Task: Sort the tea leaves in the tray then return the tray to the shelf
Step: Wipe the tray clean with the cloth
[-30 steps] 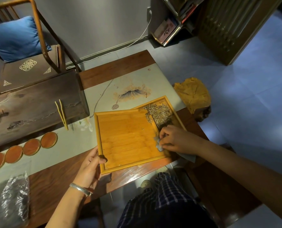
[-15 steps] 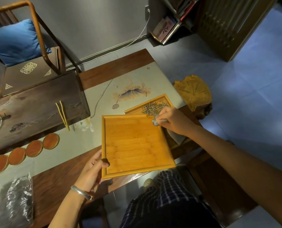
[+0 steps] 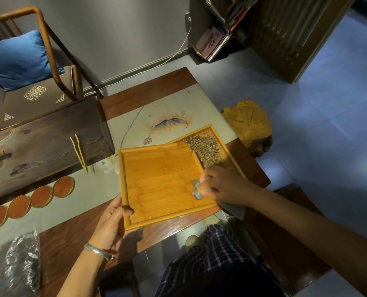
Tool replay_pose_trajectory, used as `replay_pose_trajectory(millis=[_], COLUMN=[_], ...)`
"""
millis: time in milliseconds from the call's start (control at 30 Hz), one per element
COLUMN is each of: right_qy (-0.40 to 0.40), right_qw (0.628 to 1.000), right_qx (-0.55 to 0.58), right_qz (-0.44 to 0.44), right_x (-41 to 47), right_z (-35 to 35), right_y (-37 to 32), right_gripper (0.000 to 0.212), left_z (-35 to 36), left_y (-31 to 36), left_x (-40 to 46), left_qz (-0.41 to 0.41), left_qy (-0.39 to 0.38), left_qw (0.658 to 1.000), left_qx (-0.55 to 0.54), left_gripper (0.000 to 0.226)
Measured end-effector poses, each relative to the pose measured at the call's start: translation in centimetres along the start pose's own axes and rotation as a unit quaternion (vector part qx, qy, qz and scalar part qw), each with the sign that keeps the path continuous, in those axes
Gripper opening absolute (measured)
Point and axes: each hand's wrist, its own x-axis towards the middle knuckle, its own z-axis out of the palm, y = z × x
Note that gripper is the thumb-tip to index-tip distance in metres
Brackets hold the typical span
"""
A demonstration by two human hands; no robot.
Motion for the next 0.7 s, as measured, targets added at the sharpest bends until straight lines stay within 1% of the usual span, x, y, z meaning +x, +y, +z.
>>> replay_pose_trajectory(millis=[100,167,267,367,433,500,567,600,700], right_qy=[0.026,0.068,0.133,0.151,0.169,0.188,0.176,0.167,0.194], right_qw=[0.999,0.996,0.991,0.988,0.985,0.981,0.978,0.977,0.972], right_qx=[-0.048,-0.056,-0.002,0.02,0.01,-0.003,-0.031,-0.045,-0.027], right_qz=[-0.007,0.0,-0.012,-0.02,0.0,0.047,0.106,0.121,0.126], right_x=[1.3,2.2,3.4,4.5,5.1,5.7,6.2,6.4,6.6], right_z=[0.3,0.4,1.2,2.6,3.0,3.0,2.7,2.4,1.2], right_y=[0.2,0.1,-1.0,-1.7,-1.0,0.3,1.6,2.1,2.5], right_gripper=[0.017,0.019,0.013,0.01,0.009,0.012,0.019,0.021,0.02], left_z=[-0.2,-0.2,-0.3,-0.4,-0.5,-0.5,-0.6,-0.6,-0.6], left_y=[0.4,0.7,0.7,1.0,1.3,1.1,0.8,0.7,0.6], left_x=[-0.1,-0.3,-0.9,-1.3,-1.5,-1.8,-1.9,-1.9,-1.6], left_qz=[0.002,0.001,0.004,0.018,0.018,0.016,0.009,0.007,0.008], left_qy=[0.003,-0.001,-0.001,-0.001,-0.001,0.002,-0.003,-0.008,-0.01], left_qw=[1.0,1.0,1.0,1.0,1.0,1.0,1.0,1.0,1.0], left_qx=[0.01,0.022,0.019,0.011,0.005,0.0,0.0,0.0,0.001], left_gripper=[0.051,0.053,0.053,0.052,0.059,0.06,0.061,0.061,0.058])
